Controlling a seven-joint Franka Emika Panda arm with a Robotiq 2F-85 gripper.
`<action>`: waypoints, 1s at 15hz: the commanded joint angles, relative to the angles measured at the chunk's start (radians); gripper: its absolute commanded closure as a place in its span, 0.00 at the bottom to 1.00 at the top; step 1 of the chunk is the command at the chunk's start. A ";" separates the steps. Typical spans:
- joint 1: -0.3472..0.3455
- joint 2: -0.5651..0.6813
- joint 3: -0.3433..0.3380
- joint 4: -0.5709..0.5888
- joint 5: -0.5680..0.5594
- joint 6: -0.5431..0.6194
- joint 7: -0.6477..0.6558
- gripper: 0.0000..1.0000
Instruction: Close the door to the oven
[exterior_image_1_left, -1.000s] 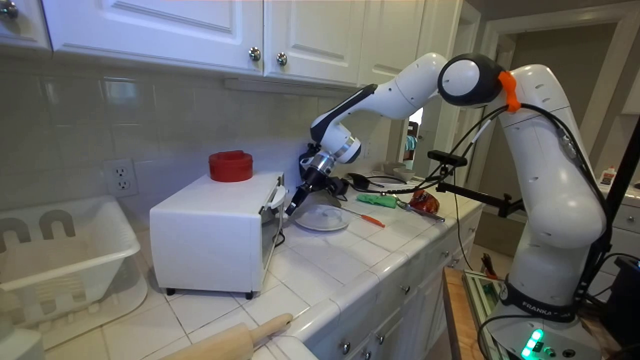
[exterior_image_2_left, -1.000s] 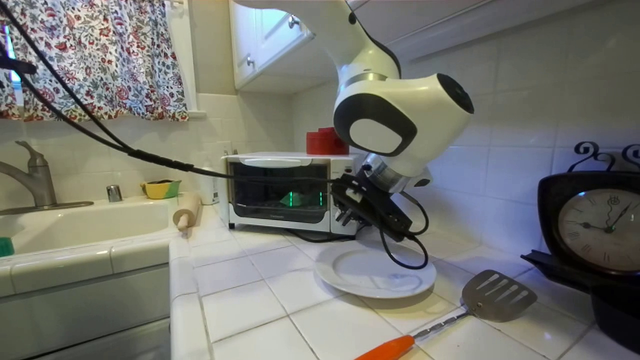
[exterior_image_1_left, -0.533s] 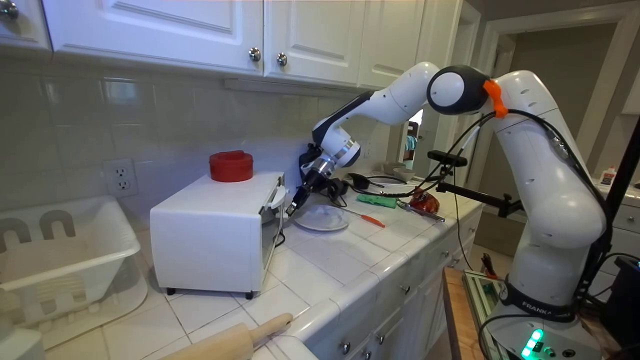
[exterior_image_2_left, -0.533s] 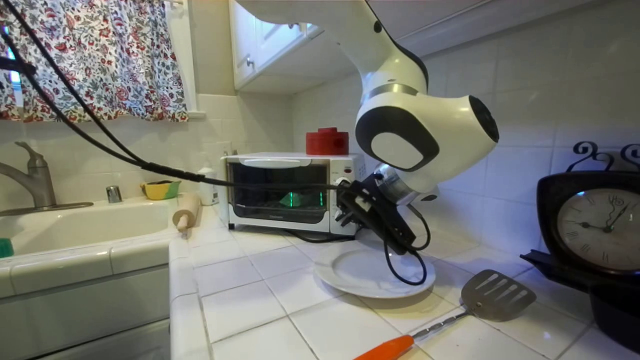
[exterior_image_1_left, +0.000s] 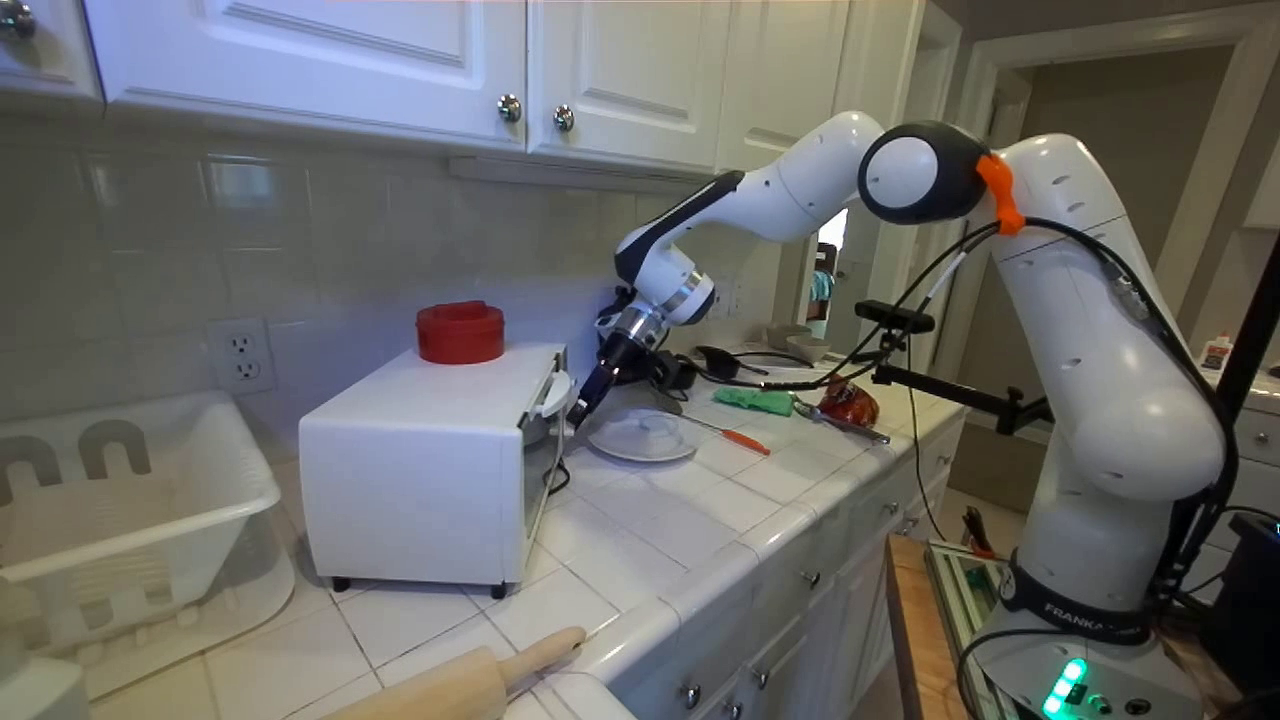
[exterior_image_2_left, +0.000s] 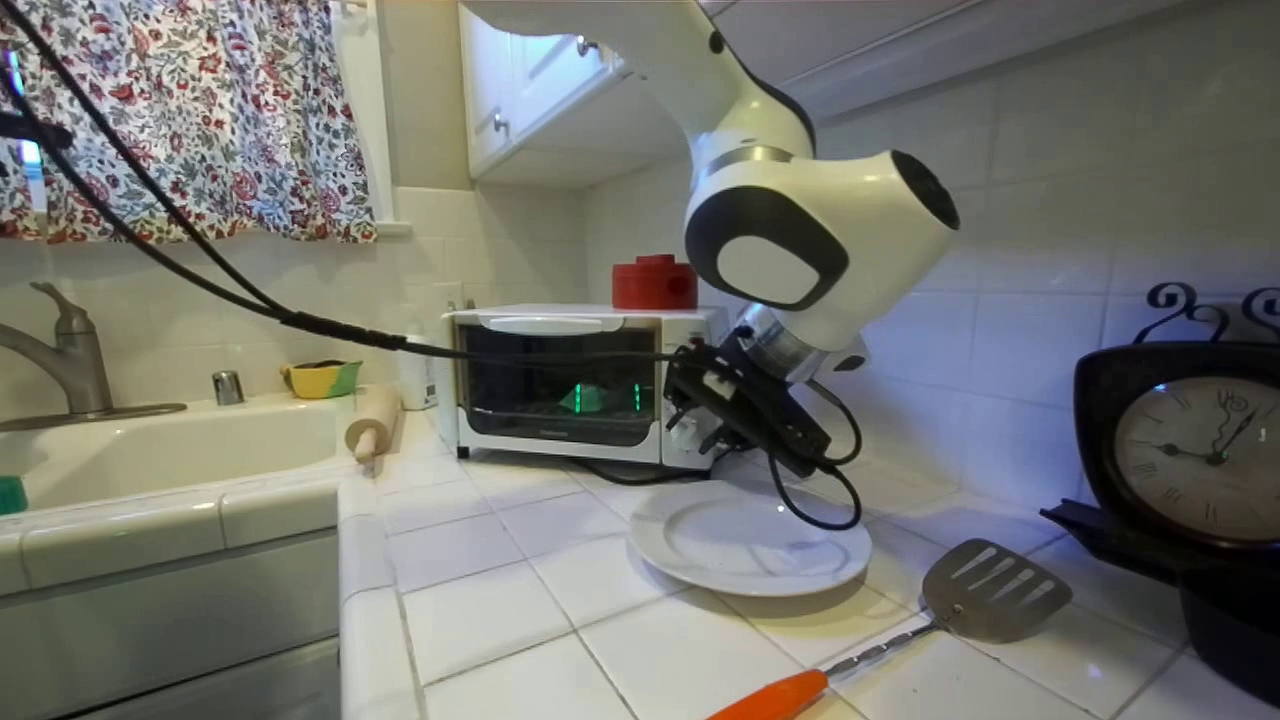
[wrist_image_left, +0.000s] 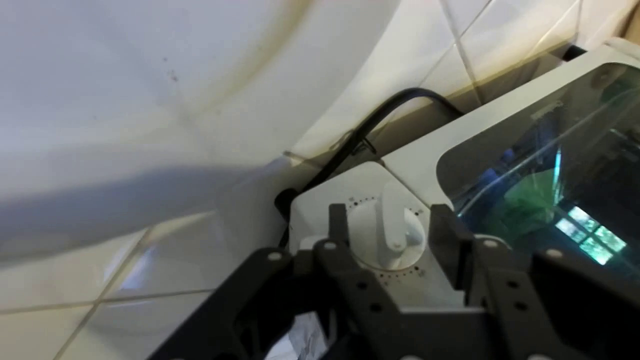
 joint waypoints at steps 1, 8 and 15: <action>0.115 -0.150 -0.023 -0.194 -0.059 0.241 0.018 0.21; 0.293 -0.351 -0.012 -0.536 -0.121 0.778 0.066 0.00; 0.361 -0.583 -0.062 -0.807 -0.387 0.893 0.305 0.00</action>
